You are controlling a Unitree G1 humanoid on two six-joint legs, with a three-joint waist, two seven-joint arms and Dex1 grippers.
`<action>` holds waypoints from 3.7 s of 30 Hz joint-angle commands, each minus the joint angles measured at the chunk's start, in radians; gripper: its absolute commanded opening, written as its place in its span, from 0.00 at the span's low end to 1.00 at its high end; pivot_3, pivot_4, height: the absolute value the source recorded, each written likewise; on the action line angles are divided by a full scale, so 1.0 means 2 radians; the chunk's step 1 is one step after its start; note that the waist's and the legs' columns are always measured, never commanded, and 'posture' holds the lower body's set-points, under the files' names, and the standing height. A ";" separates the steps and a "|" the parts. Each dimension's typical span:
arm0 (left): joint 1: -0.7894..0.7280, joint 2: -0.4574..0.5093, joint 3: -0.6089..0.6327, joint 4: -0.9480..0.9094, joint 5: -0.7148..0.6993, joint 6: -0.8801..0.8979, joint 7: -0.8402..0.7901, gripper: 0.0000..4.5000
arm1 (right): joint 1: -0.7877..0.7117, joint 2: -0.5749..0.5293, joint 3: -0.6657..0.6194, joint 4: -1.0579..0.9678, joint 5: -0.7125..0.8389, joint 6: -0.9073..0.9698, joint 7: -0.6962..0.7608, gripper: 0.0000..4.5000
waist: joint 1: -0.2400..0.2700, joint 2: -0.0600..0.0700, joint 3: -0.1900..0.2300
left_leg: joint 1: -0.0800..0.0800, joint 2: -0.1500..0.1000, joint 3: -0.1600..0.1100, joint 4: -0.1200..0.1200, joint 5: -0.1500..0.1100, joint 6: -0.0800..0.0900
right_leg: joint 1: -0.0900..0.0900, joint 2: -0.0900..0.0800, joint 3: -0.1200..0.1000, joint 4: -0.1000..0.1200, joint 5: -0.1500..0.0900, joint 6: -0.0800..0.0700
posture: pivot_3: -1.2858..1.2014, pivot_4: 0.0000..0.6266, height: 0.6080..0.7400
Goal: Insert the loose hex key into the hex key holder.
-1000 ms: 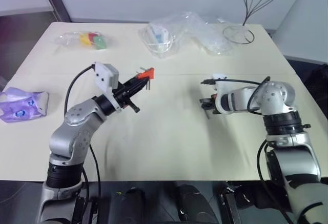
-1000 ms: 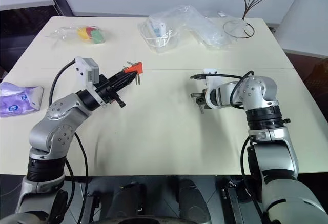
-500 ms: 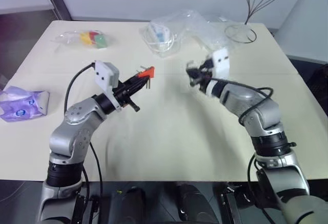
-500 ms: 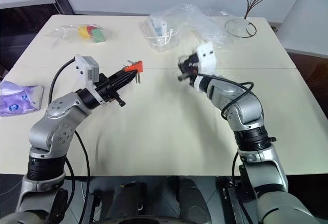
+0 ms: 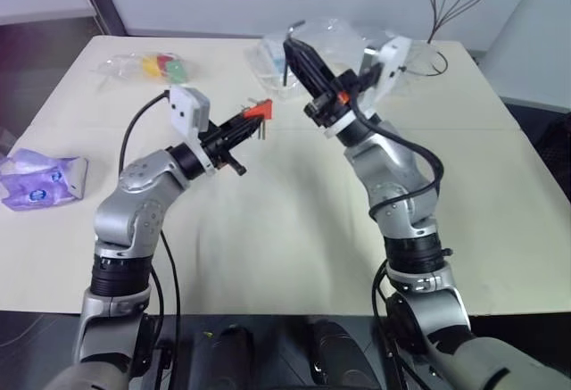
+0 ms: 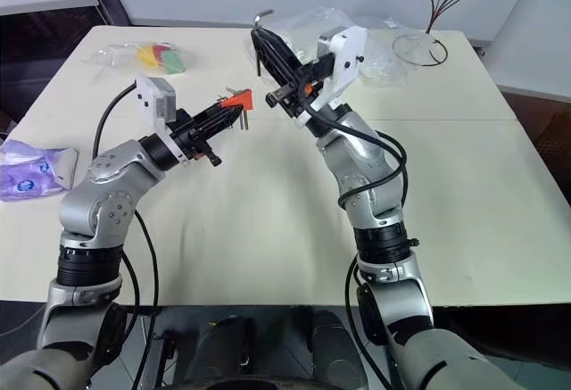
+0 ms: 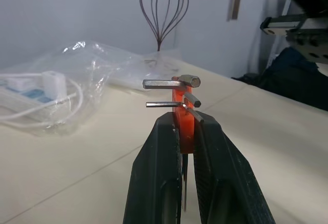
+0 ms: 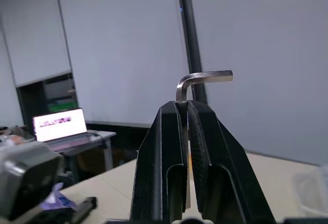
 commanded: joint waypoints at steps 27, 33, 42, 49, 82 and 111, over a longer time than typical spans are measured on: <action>0.009 -0.001 -0.002 -0.036 -0.004 -0.006 -0.006 0.00 | -0.021 0.036 0.009 0.051 -0.071 -0.039 0.025 0.01 | -0.001 0.000 0.000 | 0.000 0.000 0.000 0.000 0.000 0.000 | -0.002 0.000 0.000 0.003 0.000 0.000 | 0.52 0.24 1.00; 0.012 -0.002 -0.002 -0.035 -0.003 -0.007 -0.007 0.00 | -0.026 0.037 0.006 0.044 -0.071 -0.034 0.025 0.01 | -0.001 0.000 0.000 | 0.000 0.000 0.000 0.000 0.000 0.000 | -0.002 0.000 0.000 0.003 0.000 0.000 | 0.52 0.24 1.00; 0.009 -0.006 -0.002 -0.035 -0.002 -0.009 -0.002 0.00 | -0.013 0.041 0.010 0.037 -0.072 -0.029 0.024 0.01 | -0.001 0.000 0.000 | 0.000 0.000 0.000 0.000 0.000 -0.001 | -0.002 0.000 0.000 0.003 0.000 0.000 | 0.52 0.24 1.00; 0.010 -0.007 -0.001 -0.040 -0.005 -0.007 0.002 0.00 | -0.006 0.043 0.011 0.040 -0.076 -0.032 0.024 0.01 | -0.001 0.000 0.000 | 0.000 0.000 0.000 0.000 0.000 -0.001 | -0.002 0.000 0.000 0.003 0.000 0.000 | 0.52 0.24 1.00; 0.005 -0.010 0.013 -0.046 -0.028 0.008 0.017 0.00 | 0.009 0.042 0.008 0.047 -0.081 -0.041 0.024 0.01 | -0.001 0.000 0.000 | 0.000 0.000 0.000 0.000 0.000 -0.001 | -0.002 0.000 0.000 0.005 0.000 0.000 | 0.52 0.24 1.00; 0.005 -0.009 0.013 -0.041 -0.025 -0.003 0.020 0.00 | 0.004 0.047 0.000 0.032 -0.070 -0.032 0.012 0.01 | -0.001 0.000 0.000 | 0.000 0.000 0.000 0.001 0.001 -0.001 | -0.002 0.000 0.000 0.005 0.000 0.000 | 0.52 0.24 1.00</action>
